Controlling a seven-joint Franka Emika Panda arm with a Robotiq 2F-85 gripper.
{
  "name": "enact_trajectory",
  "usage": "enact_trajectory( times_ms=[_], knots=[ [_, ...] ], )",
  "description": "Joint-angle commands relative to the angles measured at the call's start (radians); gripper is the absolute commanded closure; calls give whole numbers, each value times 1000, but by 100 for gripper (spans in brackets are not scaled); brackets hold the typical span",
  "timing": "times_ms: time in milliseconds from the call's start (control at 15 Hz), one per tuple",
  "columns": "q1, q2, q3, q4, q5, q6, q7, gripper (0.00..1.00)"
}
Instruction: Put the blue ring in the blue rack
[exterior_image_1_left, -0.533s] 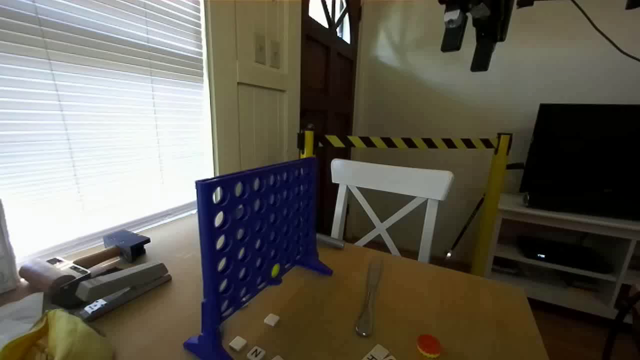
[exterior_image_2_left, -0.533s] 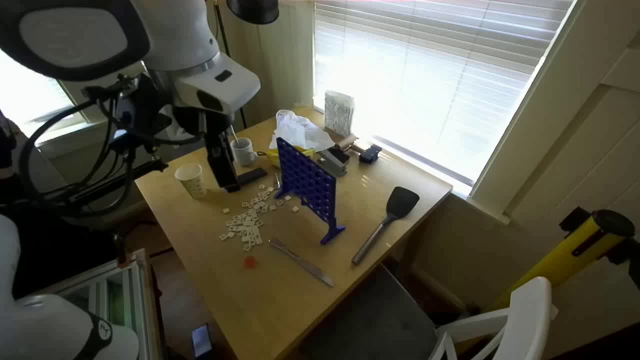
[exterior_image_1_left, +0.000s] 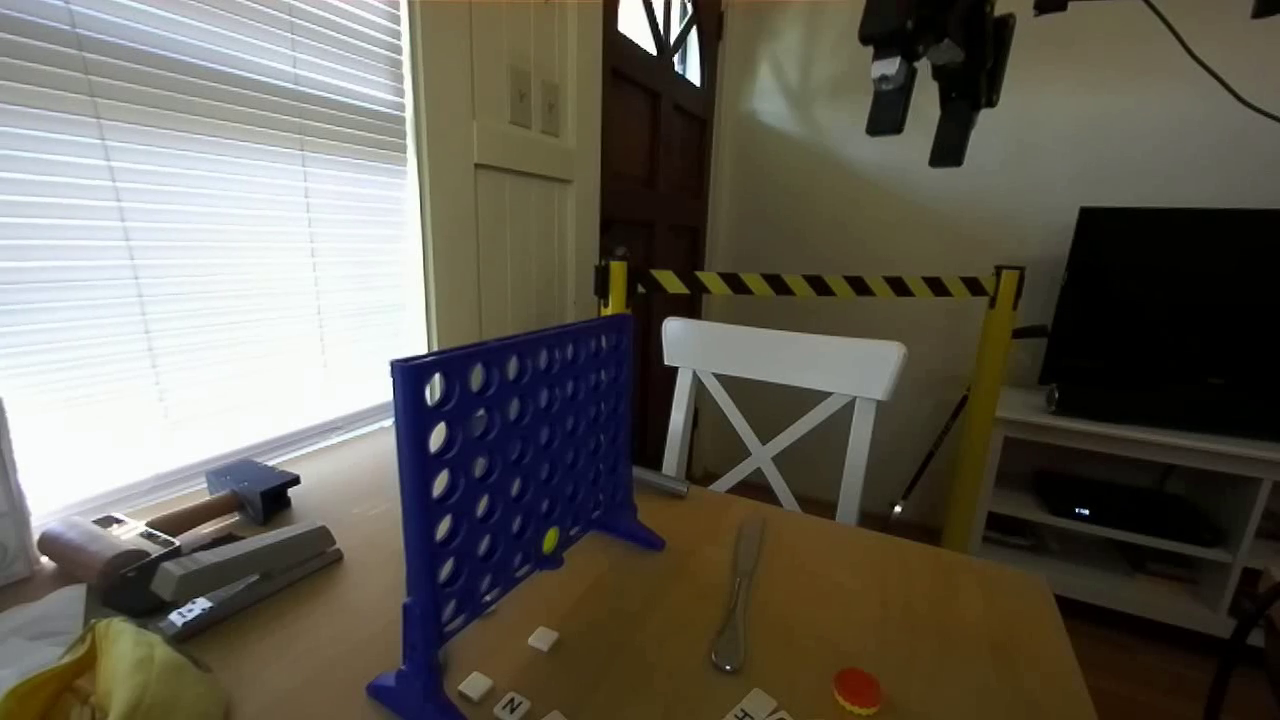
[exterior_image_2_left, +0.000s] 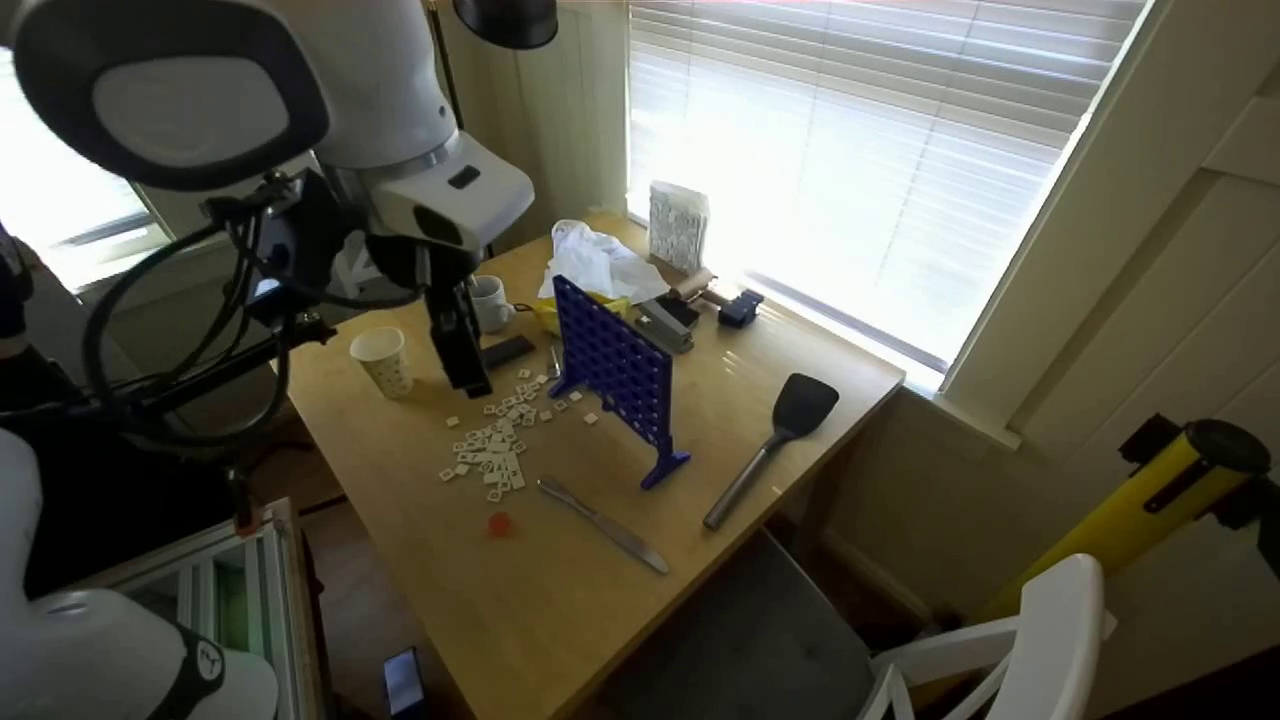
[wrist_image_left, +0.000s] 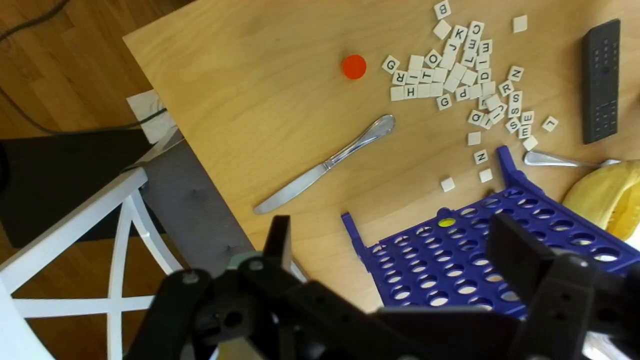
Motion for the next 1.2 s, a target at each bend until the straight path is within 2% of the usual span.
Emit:
enact_trajectory(
  times_ms=[0,133,400,600,733,867,933,1000,1067,1133],
  knots=[
    [-30,94,48,-45,-32,114,75,0],
    [-36,145,56,-68,-44,156,103,0],
    [-5,263,25,-116,-28,322,-12,0],
    [48,339,-41,-156,39,449,-252,0],
    [92,389,-86,-172,112,496,-405,0],
    [167,427,-156,-177,190,506,-559,0],
    [177,450,-170,-179,227,512,-635,0],
    [156,479,-158,-175,266,510,-695,0],
    [155,501,-165,-163,303,483,-727,0],
    [128,448,-128,-180,234,483,-633,0]
  ],
)
